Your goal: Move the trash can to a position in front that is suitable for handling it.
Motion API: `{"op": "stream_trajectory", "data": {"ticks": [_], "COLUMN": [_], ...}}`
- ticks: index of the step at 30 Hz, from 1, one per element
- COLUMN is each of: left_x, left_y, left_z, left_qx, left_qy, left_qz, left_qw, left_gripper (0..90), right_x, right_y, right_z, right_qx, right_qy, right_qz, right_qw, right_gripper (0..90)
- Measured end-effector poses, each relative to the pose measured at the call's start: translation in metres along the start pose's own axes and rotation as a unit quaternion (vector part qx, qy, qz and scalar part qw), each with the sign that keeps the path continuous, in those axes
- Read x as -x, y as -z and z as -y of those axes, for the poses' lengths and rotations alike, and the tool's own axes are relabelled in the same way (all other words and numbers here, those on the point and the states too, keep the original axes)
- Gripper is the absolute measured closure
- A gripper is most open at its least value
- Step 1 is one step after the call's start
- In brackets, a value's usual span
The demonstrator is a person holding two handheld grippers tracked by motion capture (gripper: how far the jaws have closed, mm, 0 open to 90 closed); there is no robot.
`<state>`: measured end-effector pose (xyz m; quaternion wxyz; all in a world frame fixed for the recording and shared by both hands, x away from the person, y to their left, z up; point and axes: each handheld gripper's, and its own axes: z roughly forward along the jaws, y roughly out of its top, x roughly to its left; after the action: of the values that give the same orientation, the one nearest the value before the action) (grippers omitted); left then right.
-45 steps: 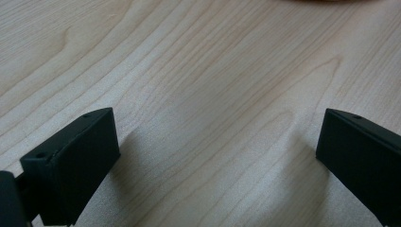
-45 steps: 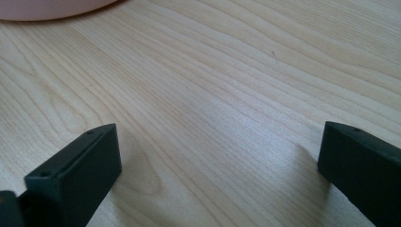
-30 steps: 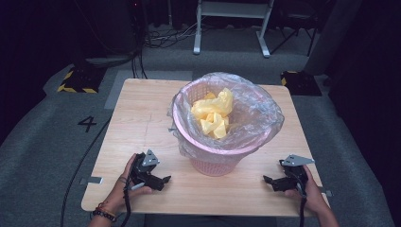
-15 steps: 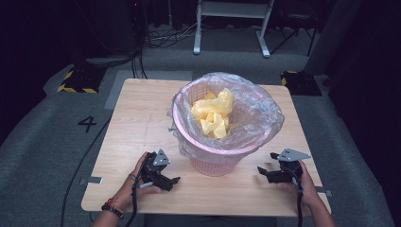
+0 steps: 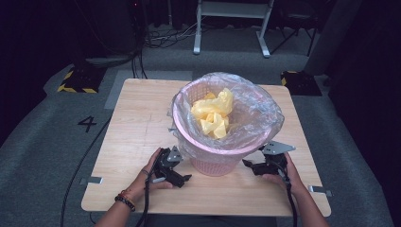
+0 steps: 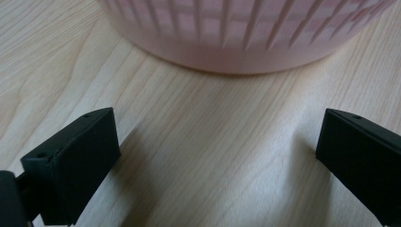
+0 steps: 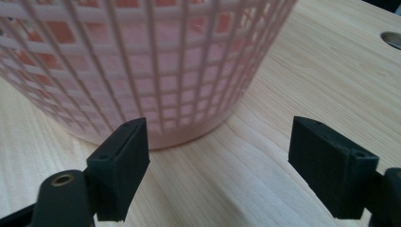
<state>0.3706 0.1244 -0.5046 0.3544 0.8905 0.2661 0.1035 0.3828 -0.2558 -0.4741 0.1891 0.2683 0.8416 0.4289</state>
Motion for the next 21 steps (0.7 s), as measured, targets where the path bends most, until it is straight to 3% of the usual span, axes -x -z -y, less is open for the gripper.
{"op": "stream_trajectory", "data": {"ticks": [7,11,21], "left_x": [0.002,0.004,0.006], "left_y": [-0.008,-0.014,-0.018], "left_z": [-0.009,-0.016,-0.019], "left_qx": [-0.001,-0.003,-0.001], "left_qy": [-0.008,-0.022,-0.020], "left_qz": [0.007,0.011,0.017], "left_qw": [0.9999,0.9997,0.9997], "left_gripper": [0.6,0.6,0.8], "right_x": [-0.009,-0.018,-0.024], "right_y": [0.001,0.005,0.005], "right_z": [-0.002,-0.008,-0.011], "right_qx": [0.012,0.033,0.042], "right_qy": [0.019,0.039,0.047], "right_qz": [-0.028,-0.043,-0.046], "right_qw": [0.9994,0.9978,0.9969], "right_gripper": [21.1,22.0,20.5]}}
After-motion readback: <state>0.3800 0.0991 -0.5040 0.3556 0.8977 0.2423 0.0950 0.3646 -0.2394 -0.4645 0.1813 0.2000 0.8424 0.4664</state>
